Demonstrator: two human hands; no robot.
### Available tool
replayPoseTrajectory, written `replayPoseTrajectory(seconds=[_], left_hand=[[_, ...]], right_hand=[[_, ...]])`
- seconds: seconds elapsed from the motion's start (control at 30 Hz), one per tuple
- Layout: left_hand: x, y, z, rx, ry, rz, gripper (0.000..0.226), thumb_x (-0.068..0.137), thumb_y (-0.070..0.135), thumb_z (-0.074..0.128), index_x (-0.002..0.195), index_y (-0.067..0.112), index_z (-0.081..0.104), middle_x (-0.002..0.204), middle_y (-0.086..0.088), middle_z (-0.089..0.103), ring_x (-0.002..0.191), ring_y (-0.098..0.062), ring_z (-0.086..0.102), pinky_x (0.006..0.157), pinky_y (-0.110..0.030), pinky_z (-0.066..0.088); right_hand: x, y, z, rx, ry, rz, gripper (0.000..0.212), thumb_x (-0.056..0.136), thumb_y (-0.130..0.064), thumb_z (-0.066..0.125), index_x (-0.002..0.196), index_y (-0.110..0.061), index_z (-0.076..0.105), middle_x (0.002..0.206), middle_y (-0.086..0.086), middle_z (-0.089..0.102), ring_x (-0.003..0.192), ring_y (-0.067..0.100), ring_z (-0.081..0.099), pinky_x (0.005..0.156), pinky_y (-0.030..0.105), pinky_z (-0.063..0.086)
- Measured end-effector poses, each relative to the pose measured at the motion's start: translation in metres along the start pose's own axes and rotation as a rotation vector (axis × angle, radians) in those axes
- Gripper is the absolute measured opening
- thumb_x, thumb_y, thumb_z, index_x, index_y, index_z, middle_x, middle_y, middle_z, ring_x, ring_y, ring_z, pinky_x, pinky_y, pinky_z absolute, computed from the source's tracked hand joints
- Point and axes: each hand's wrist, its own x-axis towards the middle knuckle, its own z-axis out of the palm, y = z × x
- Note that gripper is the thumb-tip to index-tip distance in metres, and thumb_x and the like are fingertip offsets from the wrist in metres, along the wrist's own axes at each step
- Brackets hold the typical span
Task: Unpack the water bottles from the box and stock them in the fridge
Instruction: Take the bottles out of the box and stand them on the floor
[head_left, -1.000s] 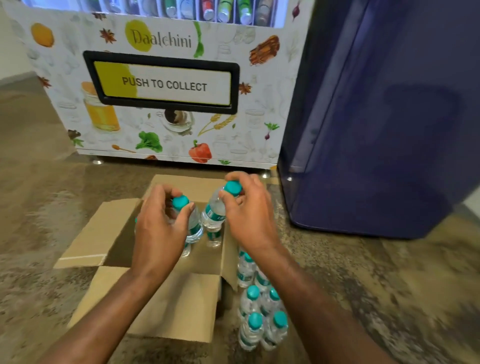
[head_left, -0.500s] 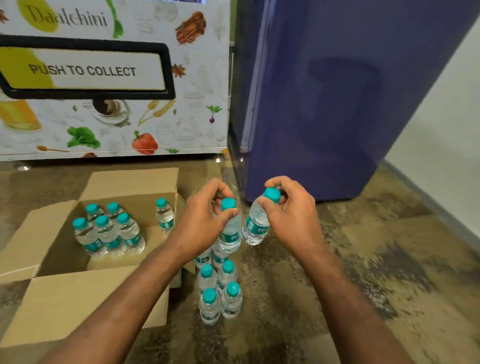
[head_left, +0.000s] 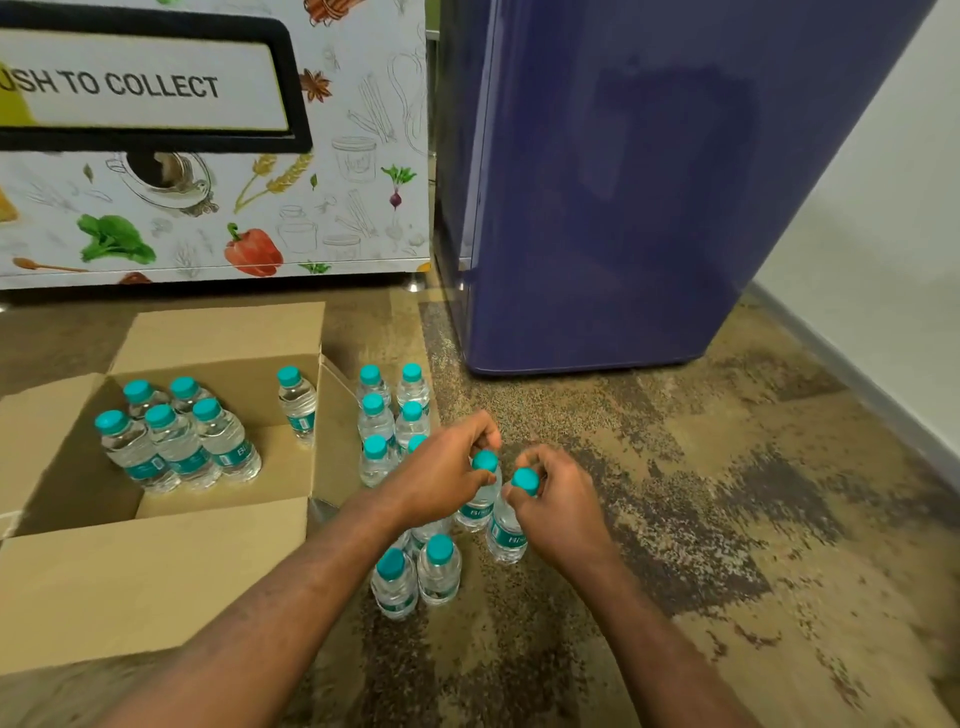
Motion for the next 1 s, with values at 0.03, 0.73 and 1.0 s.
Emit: replayPoseTrajectory(seconds=[0.03, 0.73, 1.0], left_hand=[[0.0, -0.003, 0.003, 0.016, -0.012, -0.003, 0.035, 0.089, 0.006, 0.076, 0.1, 0.029, 0.052, 0.098, 0.01, 0.059, 0.078, 0.002, 0.054, 0.07, -0.02, 0.042], [-0.003, -0.035, 0.034, 0.243, -0.126, -0.032, 0.032, 0.094, 0.002, 0.062, 0.1, 0.028, 0.045, 0.105, 0.003, 0.054, 0.091, -0.012, 0.051, 0.068, -0.023, 0.036], [-0.001, -0.038, 0.032, 0.243, -0.1, -0.028, 0.036, 0.093, 0.002, 0.063, 0.096, 0.033, 0.044, 0.105, 0.004, 0.055, 0.091, -0.012, 0.053, 0.072, -0.024, 0.04]], right_hand=[[-0.001, 0.004, 0.005, -0.011, -0.011, 0.008, 0.022, 0.085, -0.018, 0.072, 0.096, -0.028, 0.056, 0.098, -0.01, 0.055, 0.083, 0.002, 0.052, 0.061, 0.016, 0.035], [-0.011, 0.034, 0.049, -0.086, -0.082, 0.046, 0.026, 0.082, -0.023, 0.076, 0.086, -0.03, 0.051, 0.095, -0.01, 0.054, 0.084, 0.005, 0.052, 0.065, 0.019, 0.039], [-0.012, 0.027, 0.054, -0.121, -0.076, 0.021, 0.022, 0.083, -0.022, 0.074, 0.09, -0.027, 0.054, 0.094, -0.011, 0.052, 0.079, -0.001, 0.048, 0.061, 0.016, 0.036]])
